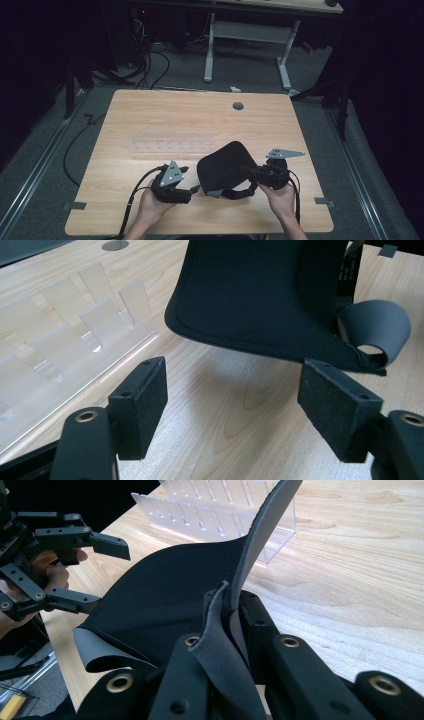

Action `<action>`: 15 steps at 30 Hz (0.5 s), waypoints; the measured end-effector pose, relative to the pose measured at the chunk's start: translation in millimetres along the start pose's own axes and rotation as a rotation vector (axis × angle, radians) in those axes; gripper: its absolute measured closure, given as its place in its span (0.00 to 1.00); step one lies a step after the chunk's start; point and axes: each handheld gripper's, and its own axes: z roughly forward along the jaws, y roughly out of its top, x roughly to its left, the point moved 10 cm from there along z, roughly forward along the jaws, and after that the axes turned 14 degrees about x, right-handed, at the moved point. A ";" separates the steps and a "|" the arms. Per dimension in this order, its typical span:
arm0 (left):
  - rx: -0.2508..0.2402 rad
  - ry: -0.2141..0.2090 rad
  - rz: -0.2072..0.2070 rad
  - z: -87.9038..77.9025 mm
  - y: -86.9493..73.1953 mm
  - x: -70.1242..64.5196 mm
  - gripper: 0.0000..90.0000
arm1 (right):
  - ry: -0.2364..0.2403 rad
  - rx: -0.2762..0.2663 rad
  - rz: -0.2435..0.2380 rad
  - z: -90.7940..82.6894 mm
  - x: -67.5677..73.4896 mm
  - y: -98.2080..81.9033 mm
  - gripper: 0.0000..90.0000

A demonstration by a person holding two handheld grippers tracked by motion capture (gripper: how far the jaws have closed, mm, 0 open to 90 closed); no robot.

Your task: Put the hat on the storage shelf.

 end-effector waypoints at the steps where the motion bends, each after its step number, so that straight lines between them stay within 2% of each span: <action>1: -0.004 -0.001 0.000 0.4 0.1 -0.3 0.32 | -0.002 -0.002 0.001 -0.9 -0.3 0.6 0.93; 5: -0.003 -0.002 0.011 1.7 -0.8 -2.3 0.31 | 0.013 0.000 0.004 -1.6 0.8 1.9 0.93; 15: 0.005 0.021 0.065 8.2 -2.0 -7.7 0.31 | 0.007 0.074 -0.023 10.8 10.9 7.0 0.93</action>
